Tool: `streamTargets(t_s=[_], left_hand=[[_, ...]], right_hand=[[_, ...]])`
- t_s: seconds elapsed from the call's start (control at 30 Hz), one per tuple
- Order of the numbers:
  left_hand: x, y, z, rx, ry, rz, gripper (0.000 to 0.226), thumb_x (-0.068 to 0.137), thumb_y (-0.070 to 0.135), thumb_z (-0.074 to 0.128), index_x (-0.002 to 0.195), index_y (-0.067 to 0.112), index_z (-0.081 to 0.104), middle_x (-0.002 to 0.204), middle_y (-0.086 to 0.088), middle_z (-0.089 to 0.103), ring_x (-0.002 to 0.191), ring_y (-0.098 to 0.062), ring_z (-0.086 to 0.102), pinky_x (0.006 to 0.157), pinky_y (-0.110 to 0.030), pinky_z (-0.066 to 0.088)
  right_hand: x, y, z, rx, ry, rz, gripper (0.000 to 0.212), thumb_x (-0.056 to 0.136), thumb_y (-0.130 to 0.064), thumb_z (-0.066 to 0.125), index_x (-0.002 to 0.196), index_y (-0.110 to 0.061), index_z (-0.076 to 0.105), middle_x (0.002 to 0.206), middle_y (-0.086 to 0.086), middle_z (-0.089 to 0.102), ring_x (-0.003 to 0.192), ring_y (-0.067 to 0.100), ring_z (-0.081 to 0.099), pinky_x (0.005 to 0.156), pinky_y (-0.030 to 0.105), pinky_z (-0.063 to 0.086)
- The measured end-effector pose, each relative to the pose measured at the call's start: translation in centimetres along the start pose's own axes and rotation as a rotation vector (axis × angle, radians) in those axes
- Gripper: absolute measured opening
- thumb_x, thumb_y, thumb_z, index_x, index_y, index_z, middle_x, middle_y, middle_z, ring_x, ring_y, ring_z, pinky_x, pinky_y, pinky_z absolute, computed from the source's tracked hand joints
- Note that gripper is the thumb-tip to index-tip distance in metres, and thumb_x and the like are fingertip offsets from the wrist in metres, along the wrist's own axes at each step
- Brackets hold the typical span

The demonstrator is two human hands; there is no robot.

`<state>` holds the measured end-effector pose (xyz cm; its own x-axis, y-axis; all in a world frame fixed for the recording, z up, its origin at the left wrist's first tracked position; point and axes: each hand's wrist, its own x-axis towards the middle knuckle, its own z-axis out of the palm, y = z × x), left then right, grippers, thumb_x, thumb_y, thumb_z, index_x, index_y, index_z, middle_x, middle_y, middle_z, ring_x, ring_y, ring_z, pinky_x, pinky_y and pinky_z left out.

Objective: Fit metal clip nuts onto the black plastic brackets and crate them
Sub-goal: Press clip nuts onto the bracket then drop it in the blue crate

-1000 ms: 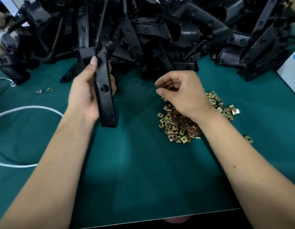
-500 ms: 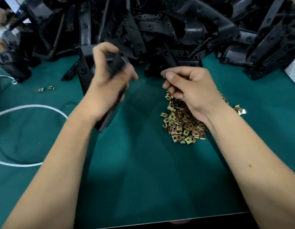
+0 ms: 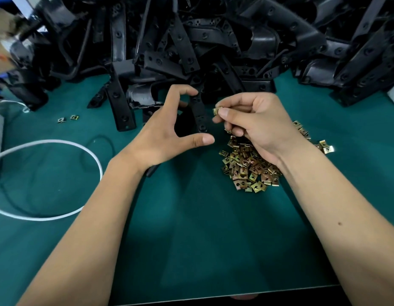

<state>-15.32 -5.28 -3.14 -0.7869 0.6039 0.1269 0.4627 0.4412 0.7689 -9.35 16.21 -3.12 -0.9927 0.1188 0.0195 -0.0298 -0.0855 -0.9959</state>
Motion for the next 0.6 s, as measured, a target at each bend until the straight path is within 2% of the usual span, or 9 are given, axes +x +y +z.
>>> streamTargets(t_s=[0.1,0.17,0.23,0.33,0.43,0.6], left_hand=[[0.1,-0.1,0.2,0.009,0.031,0.001,0.087,0.074,0.071,0.074,0.142,0.036,0.032,0.119,0.017,0.058,0.119,0.004,0.052,0.103,-0.030,0.045],[0.1,-0.3,0.3,0.008,0.045,-0.005,0.099,0.072,0.073,0.075,0.150,0.037,0.025,0.127,0.010,0.060,0.128,-0.005,0.051,0.111,-0.041,0.045],[0.2,-0.4,0.3,0.033,0.054,-0.030,0.114,0.067,0.082,0.073,0.157,0.039,0.018,0.139,0.007,0.056,0.136,-0.011,0.047,0.116,-0.045,0.040],[0.3,-0.5,0.2,0.091,0.059,-0.031,0.118,0.063,0.090,0.067,0.159,0.034,0.026,0.145,0.012,0.053,0.138,-0.008,0.046,0.118,-0.043,0.038],[0.4,-0.4,0.2,0.088,0.065,-0.004,0.113,0.066,0.085,0.070,0.156,0.027,0.035,0.143,0.015,0.056,0.136,-0.005,0.048,0.116,-0.041,0.040],[0.4,-0.4,0.3,0.094,0.069,0.024,0.109,0.068,0.078,0.073,0.155,0.025,0.036,0.142,0.014,0.056,0.135,-0.005,0.049,0.116,-0.039,0.041]], right_hand=[[0.0,0.2,0.2,-0.026,-0.006,-0.012,0.008,0.093,0.001,0.070,0.099,-0.002,0.074,0.080,0.013,0.075,0.062,0.012,0.057,0.049,0.018,0.040],[0.0,0.3,0.4,-0.026,-0.011,-0.029,0.006,0.093,-0.002,0.072,0.096,-0.005,0.076,0.081,0.011,0.074,0.064,0.012,0.057,0.050,0.018,0.040],[0.0,0.4,0.4,-0.046,-0.006,-0.039,0.006,0.093,-0.006,0.074,0.095,-0.008,0.078,0.081,0.008,0.074,0.066,0.011,0.058,0.052,0.017,0.041],[0.0,0.6,0.7,-0.108,0.015,-0.040,0.010,0.090,-0.005,0.077,0.097,-0.011,0.078,0.079,0.002,0.075,0.064,0.010,0.061,0.054,0.016,0.045],[0.0,0.6,0.9,-0.109,0.037,-0.041,0.010,0.086,-0.005,0.081,0.094,-0.009,0.076,0.075,0.003,0.075,0.061,0.010,0.062,0.053,0.016,0.046],[-0.3,0.5,1.1,-0.124,0.044,-0.074,0.009,0.083,-0.006,0.084,0.088,-0.007,0.077,0.070,0.005,0.074,0.059,0.011,0.063,0.054,0.018,0.048]])
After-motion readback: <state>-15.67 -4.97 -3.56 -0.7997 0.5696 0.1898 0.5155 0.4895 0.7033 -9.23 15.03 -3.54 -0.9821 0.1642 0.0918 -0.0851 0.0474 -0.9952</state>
